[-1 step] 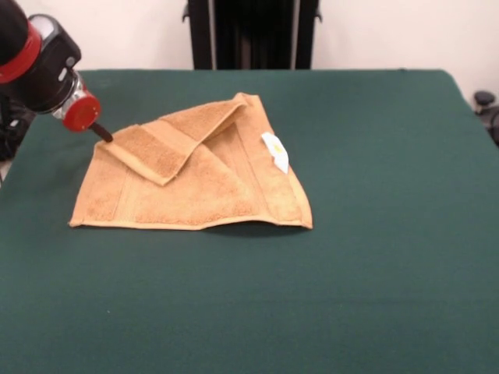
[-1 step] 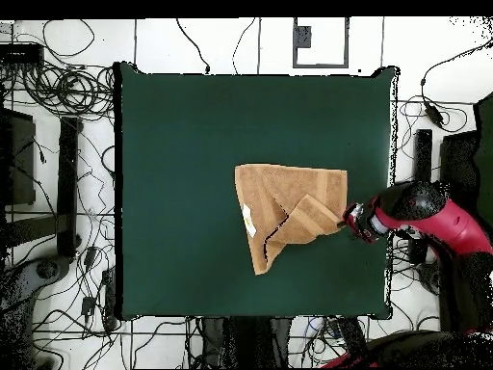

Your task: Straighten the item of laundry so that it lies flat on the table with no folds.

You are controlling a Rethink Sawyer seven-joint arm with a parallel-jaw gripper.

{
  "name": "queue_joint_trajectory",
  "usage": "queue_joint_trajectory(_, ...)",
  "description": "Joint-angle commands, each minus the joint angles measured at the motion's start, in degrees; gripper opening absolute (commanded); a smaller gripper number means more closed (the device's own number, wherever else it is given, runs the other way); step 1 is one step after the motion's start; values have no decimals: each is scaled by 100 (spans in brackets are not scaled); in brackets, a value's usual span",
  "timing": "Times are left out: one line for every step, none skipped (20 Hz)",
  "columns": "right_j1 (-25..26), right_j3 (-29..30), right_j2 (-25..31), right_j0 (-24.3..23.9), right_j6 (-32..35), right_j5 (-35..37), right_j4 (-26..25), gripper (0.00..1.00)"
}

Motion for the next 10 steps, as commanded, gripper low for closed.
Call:
queue_joint_trajectory(-193,590,746,169,-1020,-774,-226,0)
queue_joint_trajectory(-225,664,737,168,-992,-830,-230,0)
queue_joint_trajectory(-241,682,727,175,-984,-858,-245,0)
queue_joint_trajectory(-245,684,722,178,-976,-854,-252,0)
queue_joint_trajectory(-251,683,714,186,-971,-848,-267,0)
queue_joint_trajectory(-252,684,717,183,-971,-845,-277,0)
queue_joint_trajectory(-249,669,717,188,-970,-822,-291,0)
queue_joint_trajectory(-245,653,714,195,-963,-804,-303,0)
queue_joint_trajectory(-240,637,712,201,-956,-786,-314,0)
queue_joint_trajectory(-242,636,709,205,-949,-784,-319,0)
